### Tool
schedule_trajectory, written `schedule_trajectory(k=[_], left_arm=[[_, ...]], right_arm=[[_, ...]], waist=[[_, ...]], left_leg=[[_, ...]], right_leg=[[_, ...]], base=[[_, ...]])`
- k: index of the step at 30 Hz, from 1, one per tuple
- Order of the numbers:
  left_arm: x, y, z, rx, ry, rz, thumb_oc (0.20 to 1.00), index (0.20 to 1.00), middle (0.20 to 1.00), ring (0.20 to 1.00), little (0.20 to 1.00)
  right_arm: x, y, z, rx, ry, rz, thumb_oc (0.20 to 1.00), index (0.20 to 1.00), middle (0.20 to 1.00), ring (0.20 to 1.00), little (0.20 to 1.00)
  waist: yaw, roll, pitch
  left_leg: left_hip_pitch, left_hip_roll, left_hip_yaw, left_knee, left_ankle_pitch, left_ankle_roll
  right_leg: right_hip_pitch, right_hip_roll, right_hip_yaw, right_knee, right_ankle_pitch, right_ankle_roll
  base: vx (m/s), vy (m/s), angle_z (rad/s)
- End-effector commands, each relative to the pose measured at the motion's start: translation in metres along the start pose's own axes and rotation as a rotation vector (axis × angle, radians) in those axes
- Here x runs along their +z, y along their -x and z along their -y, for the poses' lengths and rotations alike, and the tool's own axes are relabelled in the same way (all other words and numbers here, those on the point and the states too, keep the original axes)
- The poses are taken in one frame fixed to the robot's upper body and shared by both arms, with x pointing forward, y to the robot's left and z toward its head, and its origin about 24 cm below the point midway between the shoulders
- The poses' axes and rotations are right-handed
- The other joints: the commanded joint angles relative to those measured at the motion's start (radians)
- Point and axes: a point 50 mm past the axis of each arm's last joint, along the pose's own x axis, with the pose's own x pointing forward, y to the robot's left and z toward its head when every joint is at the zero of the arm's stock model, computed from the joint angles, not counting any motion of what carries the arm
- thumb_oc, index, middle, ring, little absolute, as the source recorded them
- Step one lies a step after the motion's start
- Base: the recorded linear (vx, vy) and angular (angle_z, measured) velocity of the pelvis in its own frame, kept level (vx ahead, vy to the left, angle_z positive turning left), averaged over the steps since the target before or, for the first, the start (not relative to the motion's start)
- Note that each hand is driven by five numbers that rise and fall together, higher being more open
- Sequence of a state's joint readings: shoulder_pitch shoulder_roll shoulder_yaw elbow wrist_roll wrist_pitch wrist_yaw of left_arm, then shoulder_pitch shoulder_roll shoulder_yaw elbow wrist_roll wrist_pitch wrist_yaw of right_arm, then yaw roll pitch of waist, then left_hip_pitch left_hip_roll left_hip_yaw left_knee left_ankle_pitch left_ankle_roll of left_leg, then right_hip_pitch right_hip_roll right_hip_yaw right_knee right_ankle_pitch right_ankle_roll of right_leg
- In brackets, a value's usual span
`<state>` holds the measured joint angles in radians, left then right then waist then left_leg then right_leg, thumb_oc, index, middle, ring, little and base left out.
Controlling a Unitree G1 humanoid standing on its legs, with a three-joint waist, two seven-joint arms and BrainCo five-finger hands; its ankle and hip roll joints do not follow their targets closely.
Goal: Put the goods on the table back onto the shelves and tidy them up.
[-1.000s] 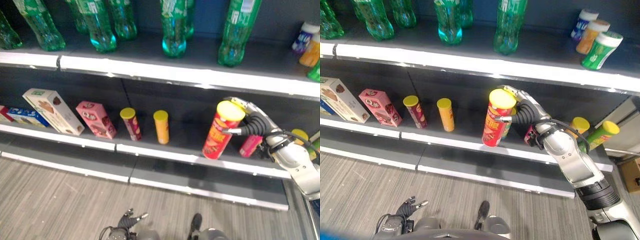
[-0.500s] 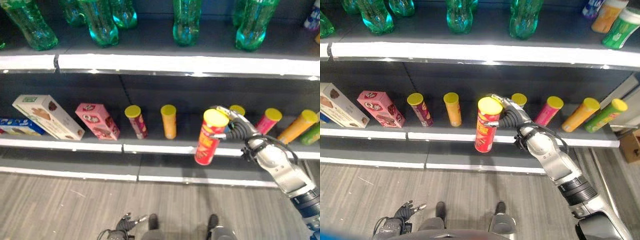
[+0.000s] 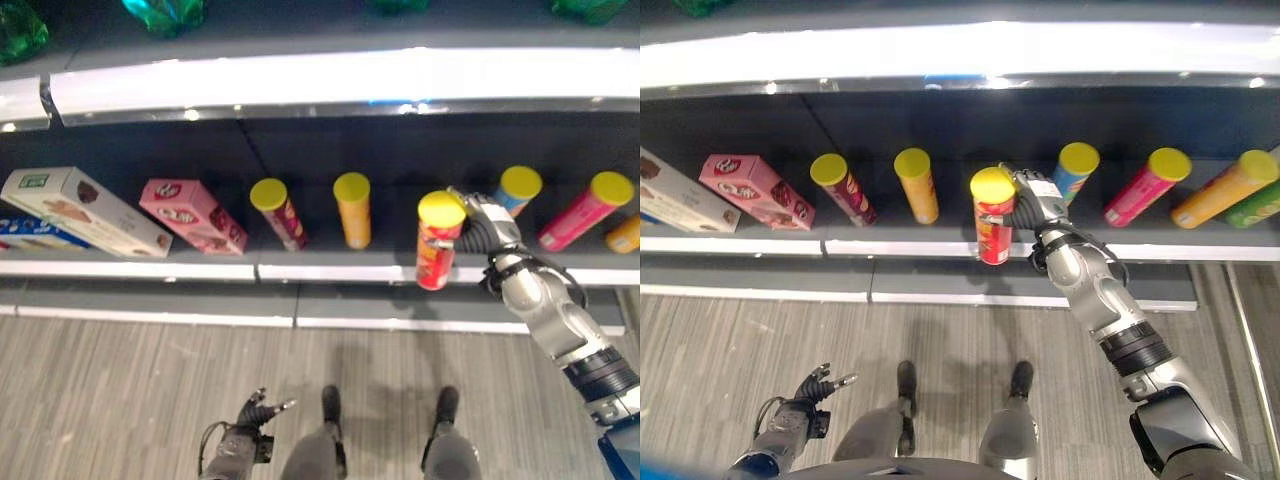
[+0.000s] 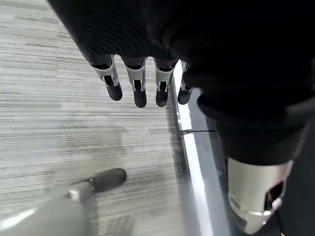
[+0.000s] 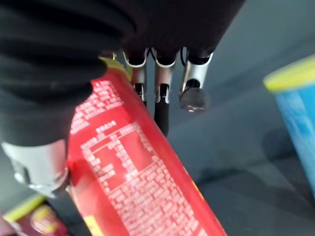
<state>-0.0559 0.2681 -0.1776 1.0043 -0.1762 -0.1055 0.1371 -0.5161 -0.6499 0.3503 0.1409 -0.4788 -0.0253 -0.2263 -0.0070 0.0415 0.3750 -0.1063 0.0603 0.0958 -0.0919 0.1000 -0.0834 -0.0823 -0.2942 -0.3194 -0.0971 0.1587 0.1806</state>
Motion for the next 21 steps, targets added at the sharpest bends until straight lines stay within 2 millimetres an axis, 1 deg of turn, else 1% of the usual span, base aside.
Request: schedule_trajectory(k=[1, 6, 8, 9, 10, 11, 15, 21], left_arm=[[0.014, -0.005, -0.001, 0.026, -0.033, 0.044, 1.000, 1.000, 1.000, 1.000, 1.000], [0.018, -0.005, 0.007, 0.007, -0.050, 0.063, 1.000, 1.000, 1.000, 1.000, 1.000], [0.023, -0.006, 0.012, -0.004, -0.054, 0.081, 1.000, 1.000, 1.000, 1.000, 1.000], [0.026, -0.006, 0.012, -0.003, -0.059, 0.095, 1.000, 1.000, 1.000, 1.000, 1.000], [0.027, -0.006, 0.012, -0.003, -0.058, 0.095, 1.000, 1.000, 1.000, 1.000, 1.000], [0.032, -0.007, 0.011, 0.002, -0.054, 0.113, 1.000, 1.000, 1.000, 1.000, 1.000], [0.035, -0.008, 0.011, 0.005, -0.055, 0.124, 1.000, 1.000, 1.000, 1.000, 1.000], [0.037, -0.008, 0.013, 0.009, -0.056, 0.127, 1.000, 1.000, 1.000, 1.000, 1.000]], right_arm=[[0.026, -0.025, 0.050, -0.284, 0.046, 0.135, 0.200, 0.200, 0.200, 0.200, 0.200], [0.027, -0.031, 0.060, -0.379, 0.091, 0.129, 0.200, 0.200, 0.200, 0.200, 0.200], [0.031, -0.034, 0.062, -0.413, 0.098, 0.140, 0.200, 0.200, 0.200, 0.200, 0.200], [0.034, -0.037, 0.064, -0.433, 0.108, 0.149, 0.200, 0.200, 0.200, 0.200, 0.200], [0.034, -0.037, 0.064, -0.433, 0.109, 0.150, 0.200, 0.200, 0.200, 0.200, 0.200], [0.036, -0.040, 0.069, -0.455, 0.129, 0.162, 0.200, 0.200, 0.200, 0.200, 0.200], [0.037, -0.042, 0.075, -0.491, 0.146, 0.160, 0.200, 0.200, 0.200, 0.200, 0.200], [0.036, -0.044, 0.077, -0.509, 0.155, 0.152, 0.200, 0.200, 0.200, 0.200, 0.200]], waist=[[0.030, -0.010, 0.001], [0.035, 0.010, 0.026], [0.035, 0.020, 0.041], [0.035, 0.026, 0.050], [0.035, 0.026, 0.051], [0.036, 0.033, 0.057], [0.036, 0.039, 0.056], [0.038, 0.039, 0.056]], left_leg=[[0.008, 0.052, -0.008, 0.005, -0.098, -0.036], [-0.020, 0.054, -0.021, 0.005, -0.086, -0.034], [-0.027, 0.050, -0.029, 0.005, -0.088, -0.029], [-0.030, 0.048, -0.034, 0.005, -0.090, -0.027], [-0.031, 0.048, -0.033, 0.005, -0.089, -0.027], [-0.039, 0.044, -0.039, 0.005, -0.091, -0.024], [-0.049, 0.040, -0.043, 0.005, -0.089, -0.022], [-0.057, 0.032, -0.053, 0.005, -0.094, -0.017]], right_leg=[[-0.027, -0.104, 0.013, 0.124, -0.101, 0.069], [-0.060, -0.110, 0.022, 0.153, -0.109, 0.068], [-0.077, -0.113, 0.031, 0.170, -0.114, 0.068], [-0.084, -0.115, 0.034, 0.176, -0.115, 0.068], [-0.085, -0.115, 0.035, 0.177, -0.115, 0.068], [-0.095, -0.116, 0.036, 0.177, -0.112, 0.070], [-0.100, -0.118, 0.035, 0.174, -0.108, 0.072], [-0.106, -0.124, 0.035, 0.174, -0.106, 0.073]], base=[[-0.04, -0.029, -0.01], [-0.03, -0.006, 0.07], [-0.03, 0.013, 0.05], [-0.02, 0.008, 0.05], [-0.02, 0.017, 0.04], [-0.01, 0.012, 0.04], [0.00, 0.004, 0.01], [0.00, 0.000, 0.00]])
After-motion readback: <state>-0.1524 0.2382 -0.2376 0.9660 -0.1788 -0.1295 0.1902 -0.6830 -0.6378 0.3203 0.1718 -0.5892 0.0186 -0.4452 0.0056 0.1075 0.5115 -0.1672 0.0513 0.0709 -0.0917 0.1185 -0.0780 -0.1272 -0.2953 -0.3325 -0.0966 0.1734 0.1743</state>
